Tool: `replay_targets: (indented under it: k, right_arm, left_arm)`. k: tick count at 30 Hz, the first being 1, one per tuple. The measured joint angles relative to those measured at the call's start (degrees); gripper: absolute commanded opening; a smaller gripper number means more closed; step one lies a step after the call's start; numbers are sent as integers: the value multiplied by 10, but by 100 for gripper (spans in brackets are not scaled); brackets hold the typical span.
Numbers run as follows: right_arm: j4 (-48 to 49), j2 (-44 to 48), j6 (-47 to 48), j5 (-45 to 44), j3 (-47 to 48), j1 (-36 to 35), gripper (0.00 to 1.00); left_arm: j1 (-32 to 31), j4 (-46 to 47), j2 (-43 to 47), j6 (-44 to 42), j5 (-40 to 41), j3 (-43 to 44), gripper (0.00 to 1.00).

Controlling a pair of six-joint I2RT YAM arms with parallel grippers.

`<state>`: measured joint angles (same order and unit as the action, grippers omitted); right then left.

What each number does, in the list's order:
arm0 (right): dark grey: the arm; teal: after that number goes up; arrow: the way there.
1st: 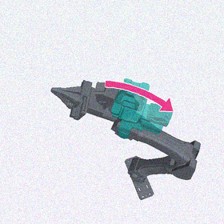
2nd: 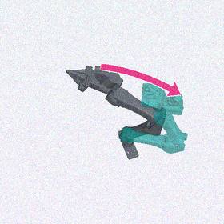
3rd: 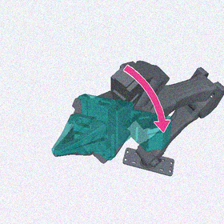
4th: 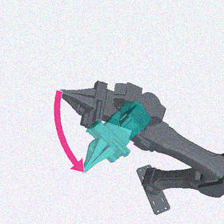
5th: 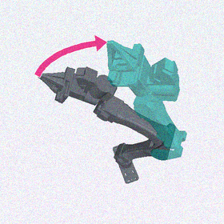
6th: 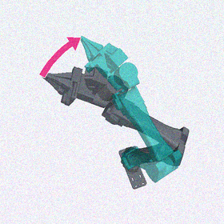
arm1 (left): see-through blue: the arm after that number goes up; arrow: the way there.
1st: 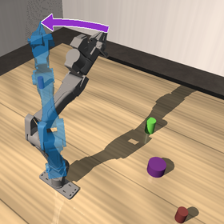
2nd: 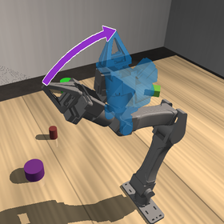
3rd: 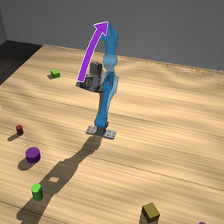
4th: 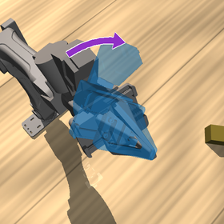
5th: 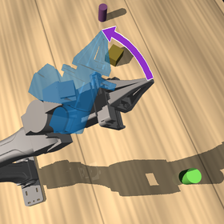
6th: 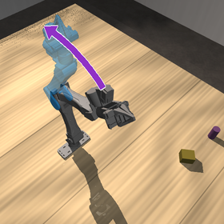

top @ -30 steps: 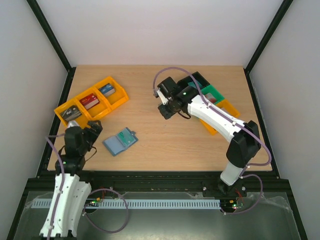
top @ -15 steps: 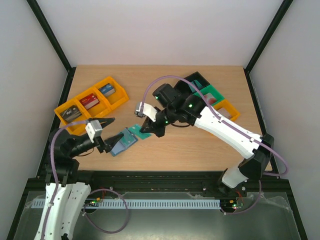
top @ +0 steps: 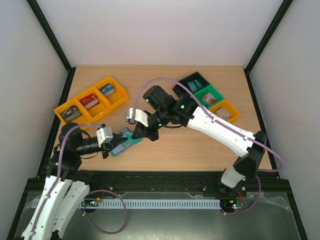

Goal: Take the credit cards out of the card holder

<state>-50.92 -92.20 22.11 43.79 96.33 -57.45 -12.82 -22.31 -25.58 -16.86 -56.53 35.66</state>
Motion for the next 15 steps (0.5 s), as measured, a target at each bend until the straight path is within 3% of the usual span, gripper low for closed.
replay_targets:
  k: [2,6,9,15]
  right_arm:
    - [0,0,5,-4,0,0,3]
    - [35,10,-4,-36,-15,1,49]
    - [137,61,-54,-68,-106,20,73]
    - [473,162,-278,-73,-322,137,81]
  left_arm:
    - [-3,0,0,1,-1,-1,2]
    - [-4,25,7,37,12,-10,2]
    - [-2,99,21,133,38,-31,2]
    - [40,369,38,439,103,-103,2]
